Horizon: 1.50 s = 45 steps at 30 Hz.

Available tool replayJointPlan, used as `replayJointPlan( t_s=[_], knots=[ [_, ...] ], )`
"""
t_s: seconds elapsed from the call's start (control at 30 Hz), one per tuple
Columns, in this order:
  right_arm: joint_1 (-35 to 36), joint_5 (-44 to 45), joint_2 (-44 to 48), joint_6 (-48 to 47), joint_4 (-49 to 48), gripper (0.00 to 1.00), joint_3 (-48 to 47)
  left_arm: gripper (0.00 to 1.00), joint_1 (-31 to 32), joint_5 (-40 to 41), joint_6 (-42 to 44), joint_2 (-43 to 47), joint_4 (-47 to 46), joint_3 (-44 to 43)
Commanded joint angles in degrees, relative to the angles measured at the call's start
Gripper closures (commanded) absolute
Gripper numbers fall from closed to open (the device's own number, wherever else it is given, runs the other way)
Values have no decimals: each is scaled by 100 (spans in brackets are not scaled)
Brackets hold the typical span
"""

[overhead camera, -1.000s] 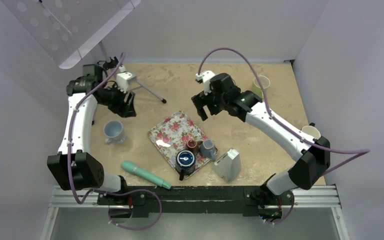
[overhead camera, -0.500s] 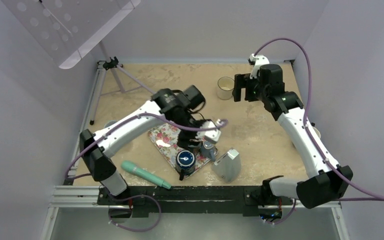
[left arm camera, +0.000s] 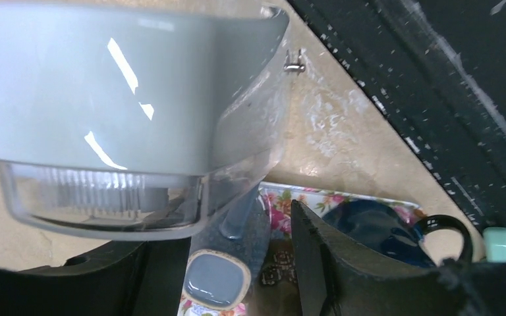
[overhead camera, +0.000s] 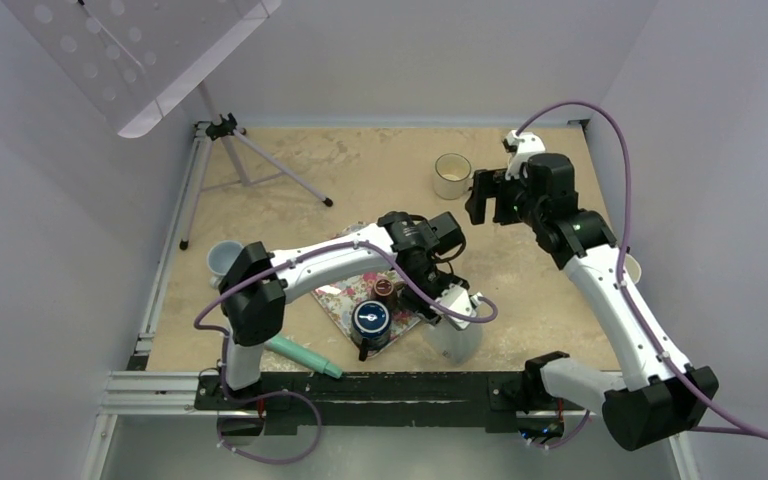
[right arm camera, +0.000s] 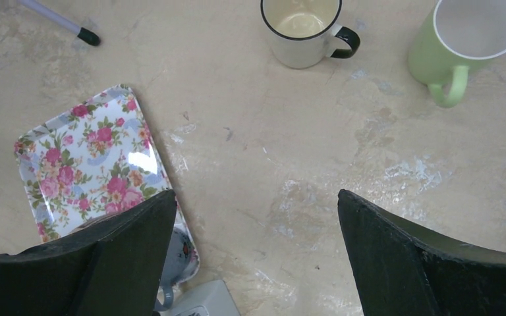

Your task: Turn the mug right side up

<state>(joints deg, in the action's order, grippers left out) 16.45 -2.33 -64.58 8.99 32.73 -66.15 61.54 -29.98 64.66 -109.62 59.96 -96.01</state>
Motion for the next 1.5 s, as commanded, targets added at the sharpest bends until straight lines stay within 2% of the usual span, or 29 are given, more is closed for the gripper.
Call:
replayJointPlan(
  t_s=[0.0, 0.17, 0.43, 0.5, 0.6, 0.7, 0.77, 0.97, 1.17, 1.3, 1.37, 1.47],
  knots=[
    [-29, 43, 329, 26, -34, 5, -19, 41, -109, 193, 423, -161, -319, 64],
    [-44, 0, 477, 43, -41, 4, 5, 43, -194, 582, 604, -451, -310, 126],
    [-37, -76, 551, 67, -15, 4, 11, 56, -195, 1356, 724, -586, -682, 515],
    [-43, -84, 568, 67, -13, 4, -7, 56, -215, 1523, 792, -578, -704, 579],
    [-40, -50, 586, 67, 26, 4, -23, 52, -364, 1377, 717, -501, -421, 457],
    [-41, -18, 586, 52, 56, 4, -21, 49, -684, 469, 504, -442, 219, -72],
    [-38, -13, 578, 42, 50, 4, -20, 48, -781, 212, 378, -363, 283, -192],
    [-36, 9, 577, 0, 70, 4, -56, 40, -973, 196, 265, -331, 312, -163],
    [-37, -60, 569, -24, 44, 4, -53, 40, -1177, 395, 300, -222, 21, 65],
    [-36, -132, 536, -40, 31, 4, -40, 39, -1084, 196, 380, -54, 195, -29],
    [-41, -149, 537, -68, 32, 4, -24, 37, -947, 93, 701, 185, 255, 143],
    [-38, -185, 543, -105, 14, 4, 26, 35, -667, 262, 977, 294, 299, 275]
  ],
)
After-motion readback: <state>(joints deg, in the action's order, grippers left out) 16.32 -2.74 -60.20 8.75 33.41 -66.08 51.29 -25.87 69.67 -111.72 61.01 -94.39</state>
